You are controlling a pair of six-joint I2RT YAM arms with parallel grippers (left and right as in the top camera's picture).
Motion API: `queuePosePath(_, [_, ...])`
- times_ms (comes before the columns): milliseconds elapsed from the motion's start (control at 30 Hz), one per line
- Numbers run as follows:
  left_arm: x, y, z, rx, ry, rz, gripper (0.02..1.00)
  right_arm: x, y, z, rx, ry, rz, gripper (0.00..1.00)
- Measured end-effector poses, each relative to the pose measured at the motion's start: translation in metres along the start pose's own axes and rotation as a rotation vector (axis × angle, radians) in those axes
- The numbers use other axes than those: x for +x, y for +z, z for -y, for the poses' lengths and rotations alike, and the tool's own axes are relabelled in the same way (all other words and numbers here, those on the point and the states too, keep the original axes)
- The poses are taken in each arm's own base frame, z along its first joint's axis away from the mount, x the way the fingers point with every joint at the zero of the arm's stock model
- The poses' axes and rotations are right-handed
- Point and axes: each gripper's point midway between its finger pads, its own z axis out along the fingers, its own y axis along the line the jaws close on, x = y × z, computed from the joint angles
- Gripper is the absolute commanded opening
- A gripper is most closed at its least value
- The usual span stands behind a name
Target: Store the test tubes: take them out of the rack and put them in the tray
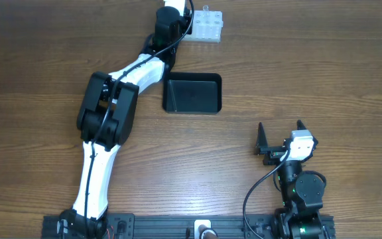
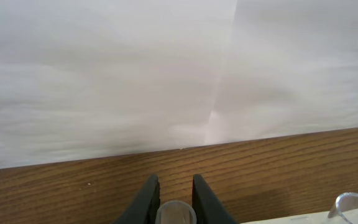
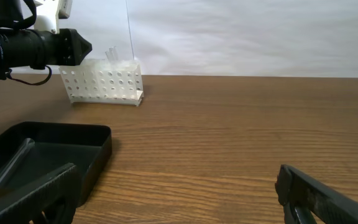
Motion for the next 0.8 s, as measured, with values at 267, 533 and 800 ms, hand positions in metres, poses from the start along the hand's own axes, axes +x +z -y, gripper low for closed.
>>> queuePosePath(267, [0.0, 0.0, 0.0, 0.0, 0.0, 0.0, 0.04, 0.0, 0.0, 0.0, 0.0, 0.0, 0.0, 0.991])
queuePosePath(533, [0.0, 0.0, 0.0, 0.0, 0.0, 0.0, 0.04, 0.0, 0.0, 0.0, 0.0, 0.0, 0.0, 0.993])
queuePosePath(800, [-0.015, 0.002, 0.0, 0.0, -0.006, 0.028, 0.04, 0.0, 0.0, 0.0, 0.0, 0.0, 0.0, 0.991])
